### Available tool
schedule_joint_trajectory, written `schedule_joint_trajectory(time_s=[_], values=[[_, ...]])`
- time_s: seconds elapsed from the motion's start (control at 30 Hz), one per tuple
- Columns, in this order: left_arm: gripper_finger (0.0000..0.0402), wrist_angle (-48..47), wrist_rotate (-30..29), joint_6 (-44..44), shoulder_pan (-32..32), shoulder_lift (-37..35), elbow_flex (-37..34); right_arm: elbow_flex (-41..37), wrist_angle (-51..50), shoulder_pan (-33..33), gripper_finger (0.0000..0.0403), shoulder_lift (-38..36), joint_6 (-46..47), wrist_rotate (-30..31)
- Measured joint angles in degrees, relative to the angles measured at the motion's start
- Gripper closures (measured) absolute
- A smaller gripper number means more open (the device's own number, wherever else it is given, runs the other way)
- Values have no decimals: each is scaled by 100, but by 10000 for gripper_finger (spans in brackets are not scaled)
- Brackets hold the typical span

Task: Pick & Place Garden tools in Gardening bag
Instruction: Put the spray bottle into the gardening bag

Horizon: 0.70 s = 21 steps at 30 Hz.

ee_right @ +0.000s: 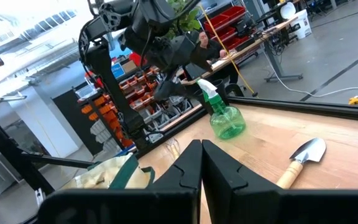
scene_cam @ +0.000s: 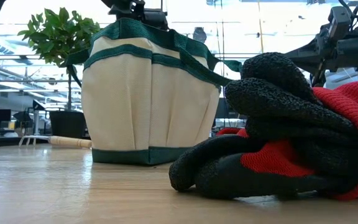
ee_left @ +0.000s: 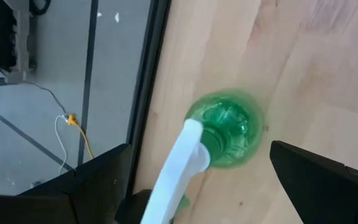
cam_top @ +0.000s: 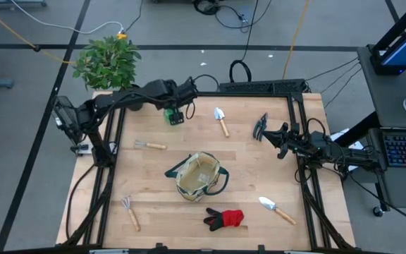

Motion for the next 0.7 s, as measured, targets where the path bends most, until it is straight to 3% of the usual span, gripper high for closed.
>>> schedule_joint_trajectory(time_s=[0.7], values=[[11, 0, -240, -117, -101, -9, 0, -1, 0, 0, 403, 0, 1, 0]])
